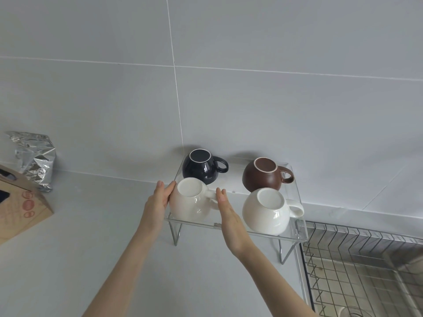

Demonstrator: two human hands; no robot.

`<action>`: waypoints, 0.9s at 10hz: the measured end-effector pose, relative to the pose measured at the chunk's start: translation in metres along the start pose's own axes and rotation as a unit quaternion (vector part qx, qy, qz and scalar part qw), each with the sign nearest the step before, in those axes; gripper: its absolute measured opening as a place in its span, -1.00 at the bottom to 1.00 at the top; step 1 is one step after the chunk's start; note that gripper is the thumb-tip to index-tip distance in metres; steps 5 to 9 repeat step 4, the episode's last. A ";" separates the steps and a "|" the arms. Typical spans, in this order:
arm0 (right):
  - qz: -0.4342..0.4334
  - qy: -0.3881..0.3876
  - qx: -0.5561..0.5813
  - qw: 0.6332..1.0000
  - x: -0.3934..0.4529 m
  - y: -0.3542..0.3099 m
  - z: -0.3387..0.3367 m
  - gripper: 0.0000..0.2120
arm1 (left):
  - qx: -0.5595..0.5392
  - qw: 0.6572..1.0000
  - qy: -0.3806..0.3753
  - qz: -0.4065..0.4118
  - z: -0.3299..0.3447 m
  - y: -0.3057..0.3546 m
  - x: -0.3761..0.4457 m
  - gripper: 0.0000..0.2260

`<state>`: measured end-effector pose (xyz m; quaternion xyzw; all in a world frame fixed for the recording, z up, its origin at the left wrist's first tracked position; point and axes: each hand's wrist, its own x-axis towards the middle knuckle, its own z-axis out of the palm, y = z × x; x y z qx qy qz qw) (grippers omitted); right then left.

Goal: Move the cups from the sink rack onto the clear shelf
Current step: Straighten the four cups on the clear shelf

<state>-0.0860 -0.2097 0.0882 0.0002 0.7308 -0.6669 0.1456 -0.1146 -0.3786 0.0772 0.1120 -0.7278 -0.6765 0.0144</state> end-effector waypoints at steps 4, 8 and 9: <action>-0.041 0.009 -0.038 0.998 -0.021 -0.037 -0.028 -0.51 | 0.150 0.986 0.002 0.077 0.023 0.051 -0.019 -0.87; -0.041 0.009 -0.038 0.998 -0.021 -0.037 -0.028 -0.51 | 0.150 0.986 0.002 0.077 0.023 0.051 -0.019 -0.87; -0.041 0.009 -0.038 0.998 -0.021 -0.037 -0.028 -0.51 | 0.150 0.986 0.002 0.077 0.023 0.051 -0.019 -0.87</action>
